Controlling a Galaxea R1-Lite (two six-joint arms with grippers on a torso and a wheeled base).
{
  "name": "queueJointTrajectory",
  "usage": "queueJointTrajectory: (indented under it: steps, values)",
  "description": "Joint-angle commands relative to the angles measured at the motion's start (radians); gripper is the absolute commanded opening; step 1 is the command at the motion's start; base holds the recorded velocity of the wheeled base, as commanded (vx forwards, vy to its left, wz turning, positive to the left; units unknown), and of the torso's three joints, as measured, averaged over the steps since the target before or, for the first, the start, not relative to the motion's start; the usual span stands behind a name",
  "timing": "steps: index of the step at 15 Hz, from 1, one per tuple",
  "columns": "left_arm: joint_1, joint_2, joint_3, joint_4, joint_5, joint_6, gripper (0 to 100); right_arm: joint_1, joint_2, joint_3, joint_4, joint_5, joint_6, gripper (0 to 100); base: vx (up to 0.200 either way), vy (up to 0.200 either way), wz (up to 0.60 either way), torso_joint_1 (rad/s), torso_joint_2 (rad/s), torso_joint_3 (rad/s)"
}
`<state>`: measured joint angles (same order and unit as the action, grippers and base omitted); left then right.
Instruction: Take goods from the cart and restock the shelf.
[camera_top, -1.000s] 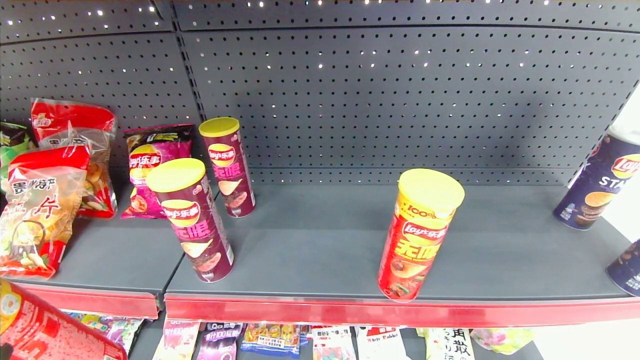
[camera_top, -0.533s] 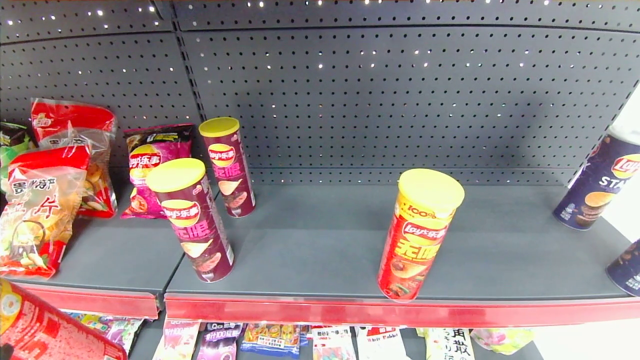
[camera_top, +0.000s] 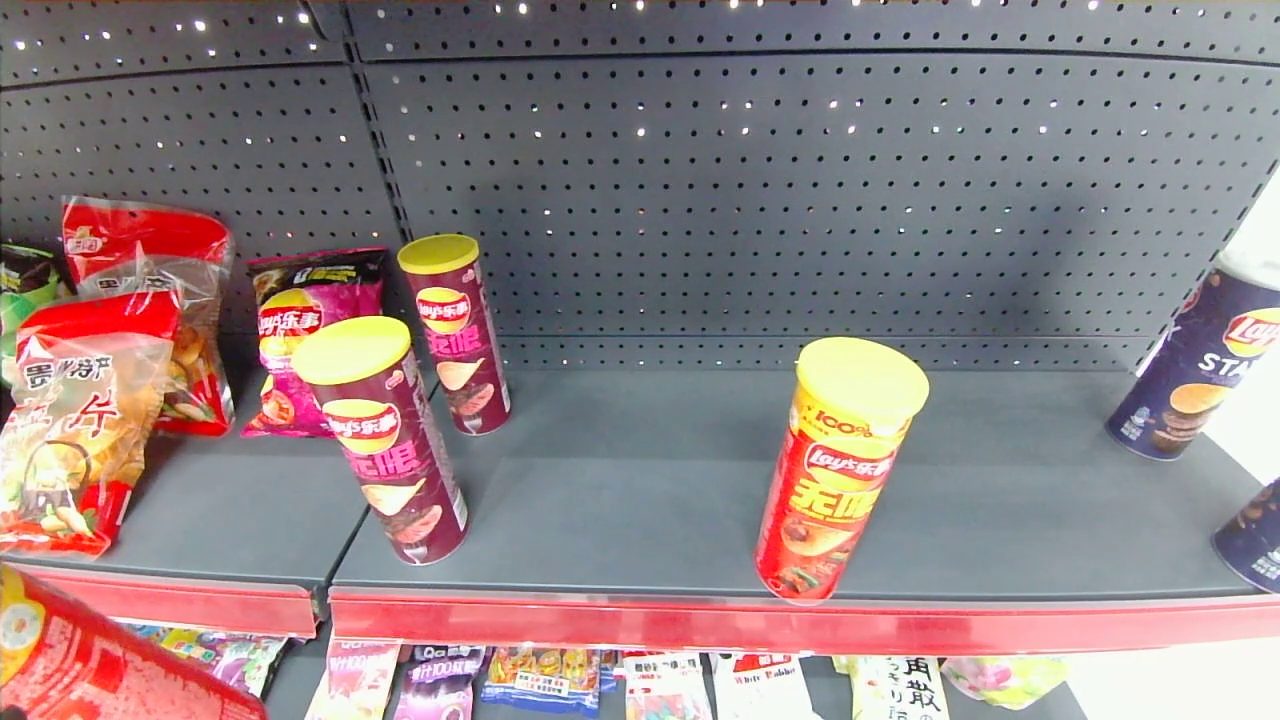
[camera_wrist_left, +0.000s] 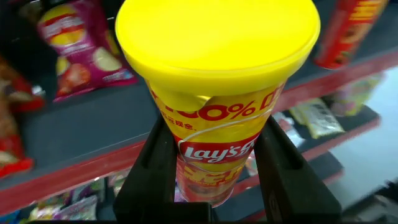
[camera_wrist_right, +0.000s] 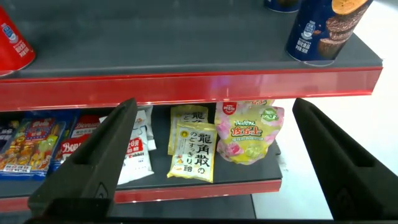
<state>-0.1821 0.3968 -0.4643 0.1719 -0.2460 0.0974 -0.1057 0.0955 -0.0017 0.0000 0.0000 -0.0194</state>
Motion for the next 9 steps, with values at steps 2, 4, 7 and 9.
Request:
queueJointTrajectory:
  steps: [2, 4, 7, 9]
  values:
    - [-0.056, -0.039, 0.003, 0.001, -0.15, -0.002, 0, 0.0, 0.003, 0.0, 0.0, 0.0, -0.001, 100, 0.0, 0.0, 0.0, 0.0, 0.0, 0.0]
    - [-0.056, -0.038, -0.001, 0.001, -0.184, -0.007, 0, 0.001, 0.004, 0.0, 0.0, 0.002, -0.001, 100, 0.0, 0.0, 0.0, 0.0, 0.0, 0.0]
    - [-0.057, -0.036, 0.004, 0.0, -0.185, -0.008, 0, 0.001, 0.004, 0.0, 0.0, 0.002, -0.001, 100, 0.0, 0.0, -0.2, -0.001, 0.0, 0.001]
    - [-0.057, -0.036, 0.006, 0.0, -0.185, -0.008, 0, 0.003, 0.004, 0.0, 0.0, 0.002, -0.002, 100, 0.0, 0.0, -0.6, 0.0, 0.0, -0.002]
